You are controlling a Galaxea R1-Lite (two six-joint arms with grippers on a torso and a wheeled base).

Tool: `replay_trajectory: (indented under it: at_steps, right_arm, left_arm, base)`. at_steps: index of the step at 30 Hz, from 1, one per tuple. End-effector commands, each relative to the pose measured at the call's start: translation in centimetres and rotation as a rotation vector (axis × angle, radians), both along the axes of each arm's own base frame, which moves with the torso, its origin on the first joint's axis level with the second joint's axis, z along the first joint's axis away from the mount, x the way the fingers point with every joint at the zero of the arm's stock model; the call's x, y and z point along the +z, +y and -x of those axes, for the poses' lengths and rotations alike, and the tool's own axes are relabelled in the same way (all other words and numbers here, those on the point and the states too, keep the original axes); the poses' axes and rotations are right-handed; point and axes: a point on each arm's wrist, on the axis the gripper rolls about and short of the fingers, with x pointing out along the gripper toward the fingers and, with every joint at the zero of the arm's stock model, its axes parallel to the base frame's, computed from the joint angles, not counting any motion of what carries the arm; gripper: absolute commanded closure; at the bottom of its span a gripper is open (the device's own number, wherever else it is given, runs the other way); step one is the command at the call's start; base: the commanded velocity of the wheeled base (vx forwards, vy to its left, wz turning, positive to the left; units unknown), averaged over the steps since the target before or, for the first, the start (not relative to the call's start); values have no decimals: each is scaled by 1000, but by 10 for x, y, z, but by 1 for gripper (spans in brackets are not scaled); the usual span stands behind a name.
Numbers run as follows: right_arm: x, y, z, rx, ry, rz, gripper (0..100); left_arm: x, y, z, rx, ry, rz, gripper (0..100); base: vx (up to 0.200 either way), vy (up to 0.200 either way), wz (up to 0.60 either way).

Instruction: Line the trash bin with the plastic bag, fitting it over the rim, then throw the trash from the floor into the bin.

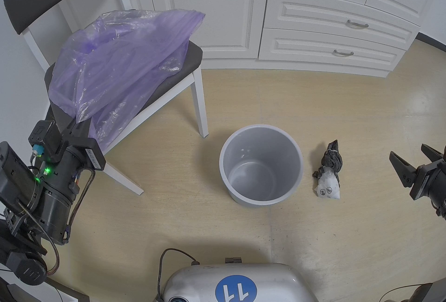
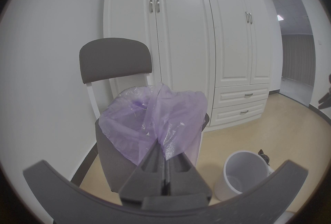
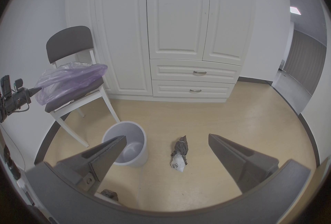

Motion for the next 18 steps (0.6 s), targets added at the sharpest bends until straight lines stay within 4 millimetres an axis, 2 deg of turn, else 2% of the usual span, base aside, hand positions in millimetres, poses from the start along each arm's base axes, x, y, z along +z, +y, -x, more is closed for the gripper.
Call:
replay_trajectory:
  at_steps: [1, 18]
  right_arm:
    - [-2, 2, 1, 16, 7, 4, 0]
    - [-7, 8, 0, 57, 30, 32, 0]
  left_arm:
    - [3, -2, 3, -16, -13, 13, 100]
    - [8, -3, 0, -16, -30, 35, 100]
  base:
    - [0, 0, 0]
    - [0, 0, 0]
